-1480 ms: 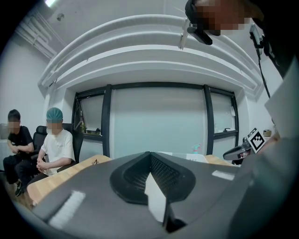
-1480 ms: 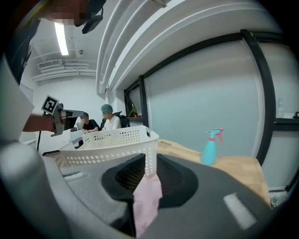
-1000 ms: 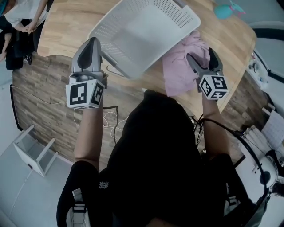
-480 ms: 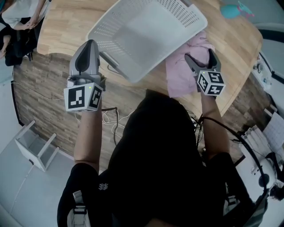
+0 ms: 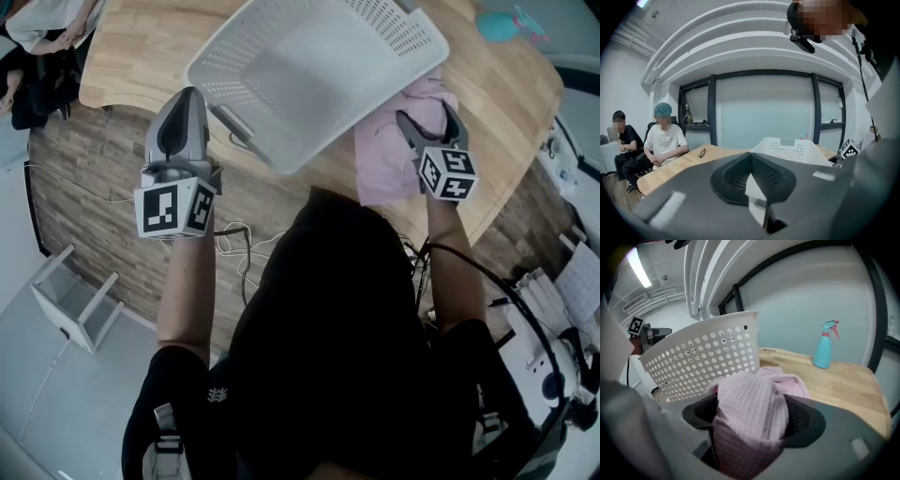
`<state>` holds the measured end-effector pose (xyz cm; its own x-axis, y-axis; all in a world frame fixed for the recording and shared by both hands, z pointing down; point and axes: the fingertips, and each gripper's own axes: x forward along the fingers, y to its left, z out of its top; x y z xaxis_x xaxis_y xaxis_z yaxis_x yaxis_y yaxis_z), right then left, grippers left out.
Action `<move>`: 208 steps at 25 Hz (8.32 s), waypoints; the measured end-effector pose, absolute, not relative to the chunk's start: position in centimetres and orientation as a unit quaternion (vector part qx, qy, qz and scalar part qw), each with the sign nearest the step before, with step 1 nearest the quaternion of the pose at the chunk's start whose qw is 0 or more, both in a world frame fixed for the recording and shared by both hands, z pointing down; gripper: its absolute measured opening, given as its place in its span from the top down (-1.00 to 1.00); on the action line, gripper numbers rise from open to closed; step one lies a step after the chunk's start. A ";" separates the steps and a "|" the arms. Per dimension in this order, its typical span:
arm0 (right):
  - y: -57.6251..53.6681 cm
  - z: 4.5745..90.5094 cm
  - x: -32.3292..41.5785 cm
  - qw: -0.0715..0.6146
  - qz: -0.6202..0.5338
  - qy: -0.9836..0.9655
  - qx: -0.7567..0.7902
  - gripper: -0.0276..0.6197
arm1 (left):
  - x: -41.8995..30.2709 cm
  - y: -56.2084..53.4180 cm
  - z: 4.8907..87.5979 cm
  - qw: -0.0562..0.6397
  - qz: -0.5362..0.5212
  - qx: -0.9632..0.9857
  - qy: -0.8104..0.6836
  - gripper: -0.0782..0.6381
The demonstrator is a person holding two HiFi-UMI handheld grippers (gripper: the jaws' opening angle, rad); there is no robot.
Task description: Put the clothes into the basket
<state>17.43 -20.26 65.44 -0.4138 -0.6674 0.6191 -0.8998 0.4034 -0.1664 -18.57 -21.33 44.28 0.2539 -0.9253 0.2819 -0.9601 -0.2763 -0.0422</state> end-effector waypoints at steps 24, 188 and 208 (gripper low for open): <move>-19.1 58.2 18.3 0.183 0.236 -0.817 0.493 0.52 | -17.2 -21.2 40.2 0.042 0.090 0.803 -0.588 0.76; -27.1 45.1 -4.5 0.174 0.096 -0.918 0.343 0.53 | -26.3 -19.1 39.0 0.079 0.052 0.749 -0.656 0.76; -26.6 41.6 -2.7 0.133 0.080 -0.924 0.348 0.52 | -23.1 -19.4 36.0 0.044 0.046 0.767 -0.639 0.76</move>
<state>-2.74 -26.60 41.57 -0.7220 -0.6225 0.3021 -0.6653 0.7445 -0.0561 -23.08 -19.37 36.00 0.1792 -0.9758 0.1254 -0.9837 -0.1796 0.0086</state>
